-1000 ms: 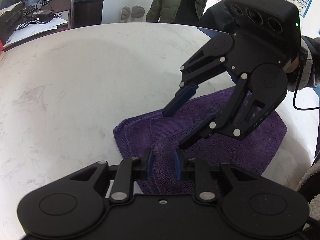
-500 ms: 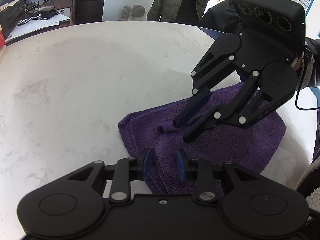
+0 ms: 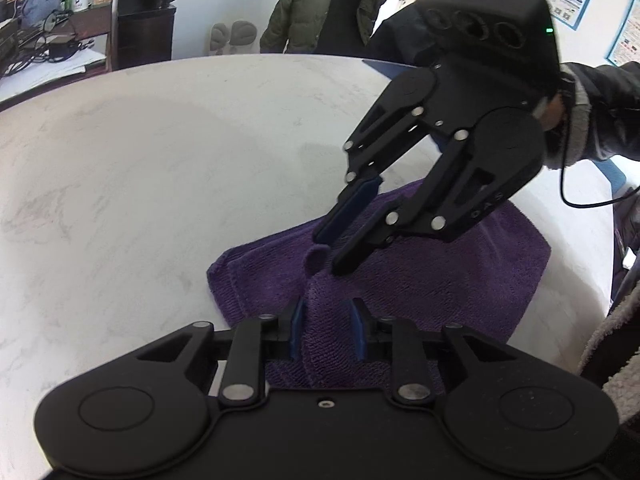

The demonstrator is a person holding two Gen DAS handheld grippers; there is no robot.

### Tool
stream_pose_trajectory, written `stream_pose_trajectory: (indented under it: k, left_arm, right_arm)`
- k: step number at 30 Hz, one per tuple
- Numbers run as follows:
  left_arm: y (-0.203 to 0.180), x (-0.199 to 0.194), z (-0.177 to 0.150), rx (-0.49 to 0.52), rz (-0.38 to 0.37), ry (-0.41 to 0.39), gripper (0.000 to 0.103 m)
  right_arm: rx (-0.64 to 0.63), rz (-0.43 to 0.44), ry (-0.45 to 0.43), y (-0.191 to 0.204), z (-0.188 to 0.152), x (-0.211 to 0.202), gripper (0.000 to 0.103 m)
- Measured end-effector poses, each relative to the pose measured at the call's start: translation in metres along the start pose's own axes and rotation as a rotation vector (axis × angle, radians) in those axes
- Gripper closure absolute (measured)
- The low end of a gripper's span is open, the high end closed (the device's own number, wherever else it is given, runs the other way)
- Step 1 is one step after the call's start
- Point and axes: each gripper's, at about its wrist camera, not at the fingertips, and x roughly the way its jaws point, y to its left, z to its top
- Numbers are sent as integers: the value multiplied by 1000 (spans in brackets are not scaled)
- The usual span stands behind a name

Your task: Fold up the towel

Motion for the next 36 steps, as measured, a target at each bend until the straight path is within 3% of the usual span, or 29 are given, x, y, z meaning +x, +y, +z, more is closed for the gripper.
stream_pose_trajectory:
  k: [9,11,24,28,36]
  left_arm:
    - [-6,-2,7,23,-5,0,80]
    - [-8,-4,2,24,-7,1,80]
    - [-12,-5,8,41,-23,-12,80]
    - [-11,-4,8,39,-24,-13,80]
    - [-10,-5,8,33,-22,-16,80]
  right_arm:
    - [-22,66,-2,-6,-5,-6,70]
    - [-20,97,-10,-8,-6,-10,61]
    - [-58,96,26,-5,-9,-1,59]
    - [-95,120,32,2,-10,1,65]
    - [-144,66,6,11,-9,8,69]
